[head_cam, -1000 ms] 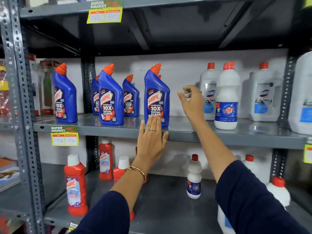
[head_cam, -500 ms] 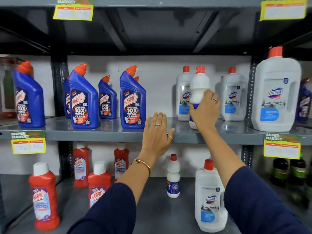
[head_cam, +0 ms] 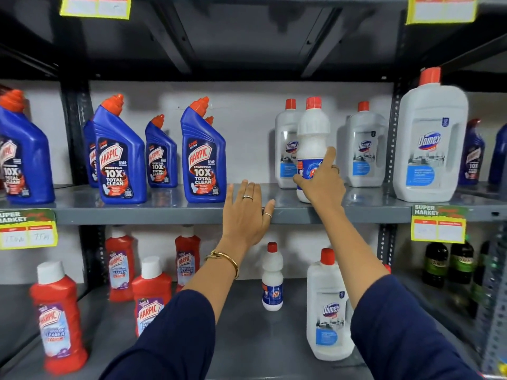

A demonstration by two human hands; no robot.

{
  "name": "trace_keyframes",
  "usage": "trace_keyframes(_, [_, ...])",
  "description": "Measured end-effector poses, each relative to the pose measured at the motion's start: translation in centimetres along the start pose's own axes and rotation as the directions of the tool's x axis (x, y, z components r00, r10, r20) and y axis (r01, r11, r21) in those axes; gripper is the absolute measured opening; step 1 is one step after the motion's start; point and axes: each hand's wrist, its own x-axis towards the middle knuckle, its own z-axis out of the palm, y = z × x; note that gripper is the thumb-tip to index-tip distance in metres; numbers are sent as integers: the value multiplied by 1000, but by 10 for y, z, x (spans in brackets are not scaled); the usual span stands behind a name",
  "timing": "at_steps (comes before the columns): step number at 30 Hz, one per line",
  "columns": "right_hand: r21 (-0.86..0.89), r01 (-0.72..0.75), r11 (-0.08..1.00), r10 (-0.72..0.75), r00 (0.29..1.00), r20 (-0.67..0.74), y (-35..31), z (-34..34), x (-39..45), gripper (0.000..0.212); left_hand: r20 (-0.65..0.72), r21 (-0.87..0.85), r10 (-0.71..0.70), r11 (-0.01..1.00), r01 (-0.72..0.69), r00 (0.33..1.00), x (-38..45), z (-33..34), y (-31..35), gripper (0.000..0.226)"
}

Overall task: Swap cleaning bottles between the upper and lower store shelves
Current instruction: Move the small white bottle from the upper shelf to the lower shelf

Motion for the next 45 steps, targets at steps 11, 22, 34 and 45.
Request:
trace_keyframes(11, [161, 54, 986, -18, 976, -215, -9, -42, -69, 88, 13, -22, -7, 1000, 7, 1000, 0, -1, 0, 56])
trace_keyframes(22, [430, -110, 896, 143, 989, -46, 64, 23, -182, 85, -2, -40, 0, 999, 0, 1000, -1, -2, 1, 54])
trace_keyframes(34, [265, -443, 856, 374, 886, 275, 163, 106, -261, 84, -106, -26, 7, 1000, -10, 994, 1, 7, -2, 54])
trace_keyframes(45, [193, -458, 868, 376, 859, 346, 173, 134, -257, 79, -145, 20, 5, 1000, -2, 989, 0, 12, -1, 58])
